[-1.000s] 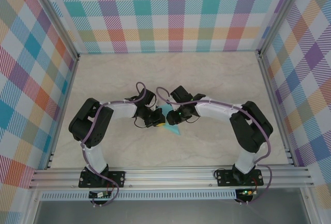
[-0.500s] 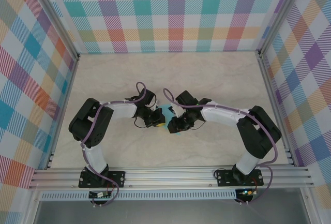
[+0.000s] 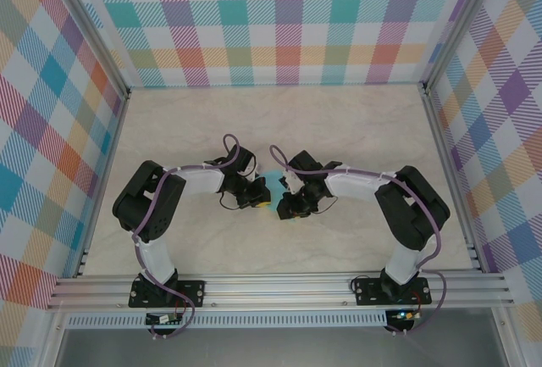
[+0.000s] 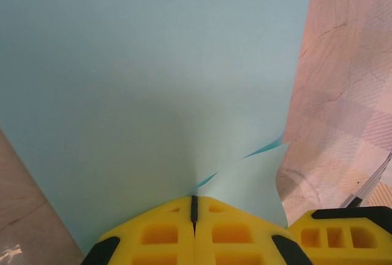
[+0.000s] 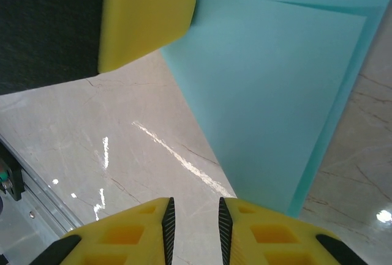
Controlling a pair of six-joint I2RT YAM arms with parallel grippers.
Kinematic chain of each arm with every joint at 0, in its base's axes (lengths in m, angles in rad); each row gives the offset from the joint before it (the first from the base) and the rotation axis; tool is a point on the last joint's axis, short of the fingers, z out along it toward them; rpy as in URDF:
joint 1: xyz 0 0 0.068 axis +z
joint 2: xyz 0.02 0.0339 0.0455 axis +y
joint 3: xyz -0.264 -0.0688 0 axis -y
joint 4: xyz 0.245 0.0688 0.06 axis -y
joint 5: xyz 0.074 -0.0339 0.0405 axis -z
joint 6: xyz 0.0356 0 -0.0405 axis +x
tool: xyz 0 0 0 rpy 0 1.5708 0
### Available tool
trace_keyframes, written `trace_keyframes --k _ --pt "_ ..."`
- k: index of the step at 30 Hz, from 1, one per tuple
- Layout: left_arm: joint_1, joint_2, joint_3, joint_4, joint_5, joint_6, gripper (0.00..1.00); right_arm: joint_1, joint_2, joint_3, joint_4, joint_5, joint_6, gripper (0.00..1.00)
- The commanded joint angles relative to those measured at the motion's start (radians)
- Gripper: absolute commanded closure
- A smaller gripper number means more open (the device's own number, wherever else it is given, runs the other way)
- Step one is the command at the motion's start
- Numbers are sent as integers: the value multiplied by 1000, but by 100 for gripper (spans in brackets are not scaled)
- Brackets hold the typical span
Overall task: Fold a paper plane with a square sheet of paper (fold left side to right side)
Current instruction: Third fold the triangle at the center of the table.
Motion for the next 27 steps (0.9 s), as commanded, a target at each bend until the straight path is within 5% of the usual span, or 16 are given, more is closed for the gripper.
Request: trace_keyframes --k 1,27 --pt "-15 42 -27 -80 -96 18 100 -5 26 -16 -7 -20 19 73" --pt "-15 59 -10 -87 -108 28 100 -71 -35 -141 -36 1 70 75"
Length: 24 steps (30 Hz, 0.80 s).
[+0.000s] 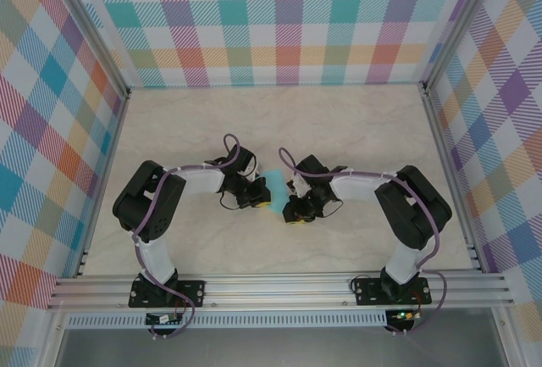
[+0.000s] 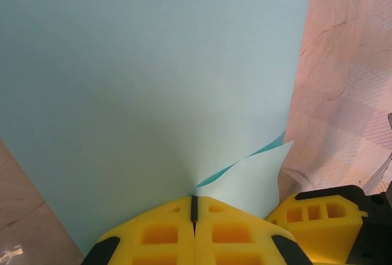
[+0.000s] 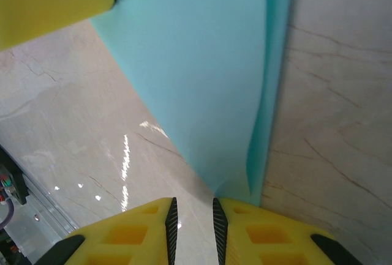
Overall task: Fold a paper plane with a square sheet of paper (fold left side to right side)
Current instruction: Third fold the triangle at the center of the table.
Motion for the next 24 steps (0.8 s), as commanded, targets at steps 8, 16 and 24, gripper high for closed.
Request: trace_keyframes --k 8,16,24 --pt "-14 49 -7 -84 -102 19 100 -4 -150 -2 -109 7 41 88" --pt "-15 47 -6 -84 -97 17 100 22 -45 68 -91 80 133 100" --pt "-15 46 -3 -84 -94 20 100 22 41 94 -91 128 168 100"
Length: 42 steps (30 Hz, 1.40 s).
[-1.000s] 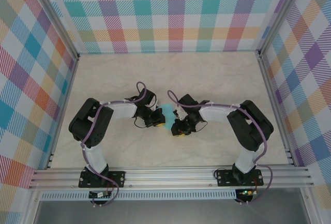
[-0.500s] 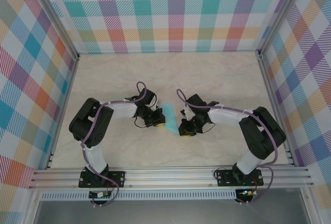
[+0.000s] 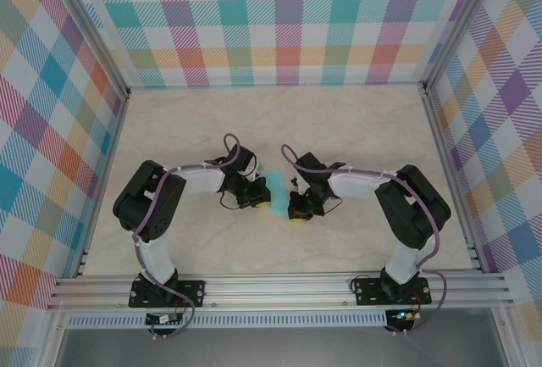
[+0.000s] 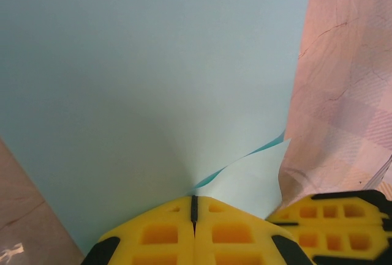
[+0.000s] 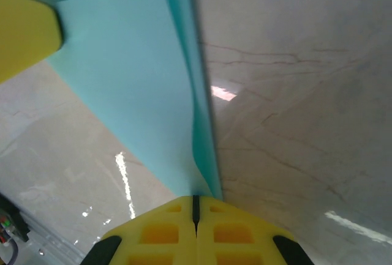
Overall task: Fold a paper plane with a square sheet of paper (fold left side to right side)
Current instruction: Third fold the triangle at the center of the table.
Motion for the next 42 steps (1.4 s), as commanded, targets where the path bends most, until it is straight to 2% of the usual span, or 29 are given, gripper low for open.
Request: trace_keyframes --k 1,11,21,28,42 --pt "-14 43 -10 -70 -91 20 100 2 30 34 -22 36 23 100" --pt "-29 -40 -9 -57 -65 19 100 4 51 -13 -89 109 16 100" --pt "-126 -139 -12 -70 -66 5 100 3 61 -12 -116 157 14 100" --pt "-178 -99 -7 -70 -80 -9 100 3 61 -12 -117 154 9 100" --pt "-191 -37 8 12 -36 -18 100 3 65 -4 -127 154 3 100"
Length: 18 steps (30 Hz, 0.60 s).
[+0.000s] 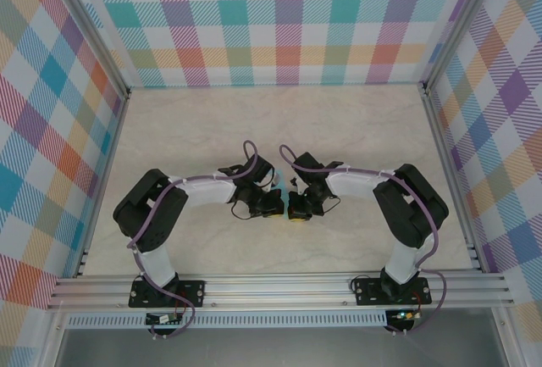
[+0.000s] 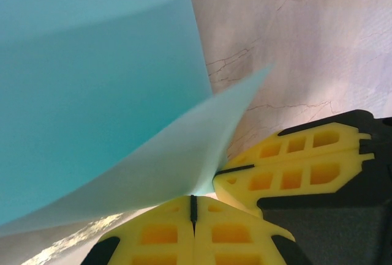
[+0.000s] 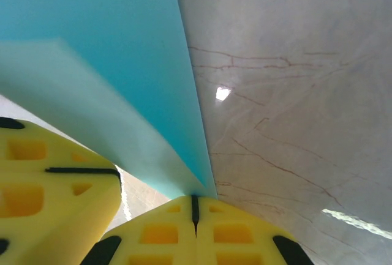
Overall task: Fold a paper plane with a square sheet of paper (fold left side to right side)
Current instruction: Third fold the triangle at the center of the table.
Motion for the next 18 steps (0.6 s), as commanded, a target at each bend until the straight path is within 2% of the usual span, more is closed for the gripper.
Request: trace_keyframes --k 1,8,18 --pt "-16 18 8 27 22 -13 100 1 54 -24 -96 119 -5 100" --pt "-21 39 5 27 2 -13 100 1 57 -24 -102 123 -5 100" --pt "-10 73 20 -93 -142 41 100 1 53 -25 -128 145 -16 100"
